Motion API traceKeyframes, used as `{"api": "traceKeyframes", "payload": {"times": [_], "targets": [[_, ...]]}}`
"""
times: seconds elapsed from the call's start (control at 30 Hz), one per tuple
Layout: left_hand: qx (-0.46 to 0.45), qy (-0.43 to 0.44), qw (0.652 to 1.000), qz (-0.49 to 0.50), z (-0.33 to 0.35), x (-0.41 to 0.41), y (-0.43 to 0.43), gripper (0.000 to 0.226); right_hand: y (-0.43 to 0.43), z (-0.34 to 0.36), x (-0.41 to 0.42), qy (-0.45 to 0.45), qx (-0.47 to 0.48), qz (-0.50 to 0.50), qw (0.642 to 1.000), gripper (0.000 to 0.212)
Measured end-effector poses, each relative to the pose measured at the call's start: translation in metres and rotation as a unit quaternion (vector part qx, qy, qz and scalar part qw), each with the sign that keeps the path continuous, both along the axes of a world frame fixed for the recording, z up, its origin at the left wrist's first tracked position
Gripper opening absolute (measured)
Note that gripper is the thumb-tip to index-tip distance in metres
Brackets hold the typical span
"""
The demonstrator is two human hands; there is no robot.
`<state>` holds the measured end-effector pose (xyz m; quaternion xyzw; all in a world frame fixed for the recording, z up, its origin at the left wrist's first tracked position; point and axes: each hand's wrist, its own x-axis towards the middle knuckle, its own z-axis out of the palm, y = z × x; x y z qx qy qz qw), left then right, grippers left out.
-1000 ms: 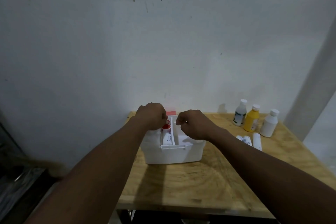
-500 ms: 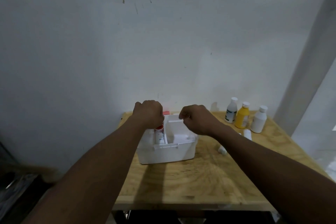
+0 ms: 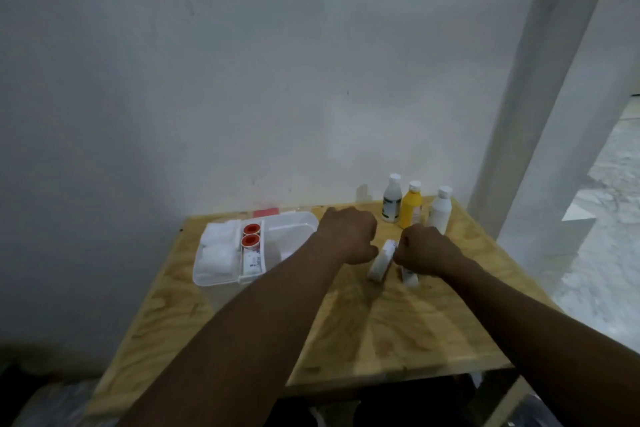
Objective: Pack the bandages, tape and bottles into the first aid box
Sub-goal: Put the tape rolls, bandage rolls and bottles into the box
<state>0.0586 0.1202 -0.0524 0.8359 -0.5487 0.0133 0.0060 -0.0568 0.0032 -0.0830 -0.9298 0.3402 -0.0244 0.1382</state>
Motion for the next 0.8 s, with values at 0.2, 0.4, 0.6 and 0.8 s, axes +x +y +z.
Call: {"api": "traceKeyframes", "payload": {"times": [0.2,0.4,0.6,0.8], "targets": [[0.072,0.043,0.996,0.032,-0.031,-0.032,-0.022,0.041,0.008,-0.026,-0.023,-0.028,0.019,-0.036,0.999,0.025],[0.032,0.077,0.993,0.085,-0.04,-0.032,-0.024,0.039,0.011,-0.026,-0.031,-0.032,-0.019,-0.034,0.999,0.024],[-0.058,0.093,0.989,0.097,-0.027,-0.023,-0.018,0.034,0.008,-0.017,-0.03,-0.072,0.007,-0.04,0.997,0.028],[-0.158,0.107,0.975,0.118,0.032,0.002,0.0,0.038,0.008,0.025,-0.021,-0.151,0.01,-0.039,0.988,0.029]]}}
